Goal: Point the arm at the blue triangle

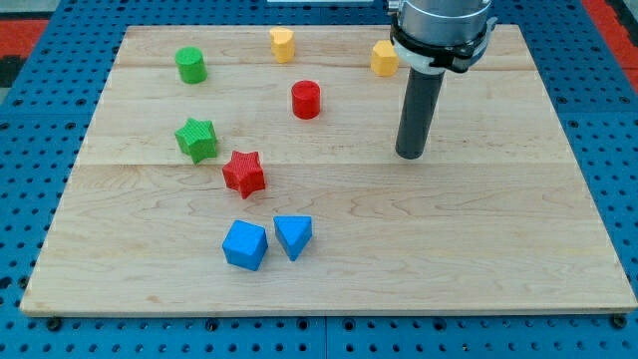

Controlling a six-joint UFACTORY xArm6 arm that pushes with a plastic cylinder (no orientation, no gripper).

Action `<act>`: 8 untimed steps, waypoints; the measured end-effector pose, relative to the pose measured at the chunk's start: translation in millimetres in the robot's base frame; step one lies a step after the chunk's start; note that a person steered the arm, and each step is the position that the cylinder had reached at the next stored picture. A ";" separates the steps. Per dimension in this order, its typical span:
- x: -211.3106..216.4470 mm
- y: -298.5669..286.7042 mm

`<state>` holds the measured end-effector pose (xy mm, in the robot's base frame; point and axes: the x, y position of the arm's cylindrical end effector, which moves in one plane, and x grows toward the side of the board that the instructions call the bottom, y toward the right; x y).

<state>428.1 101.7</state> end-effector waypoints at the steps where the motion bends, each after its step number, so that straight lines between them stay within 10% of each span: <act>1: 2.1 0.0; 4: 127.5 20.5; 8: 81.1 6.1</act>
<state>509.2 107.8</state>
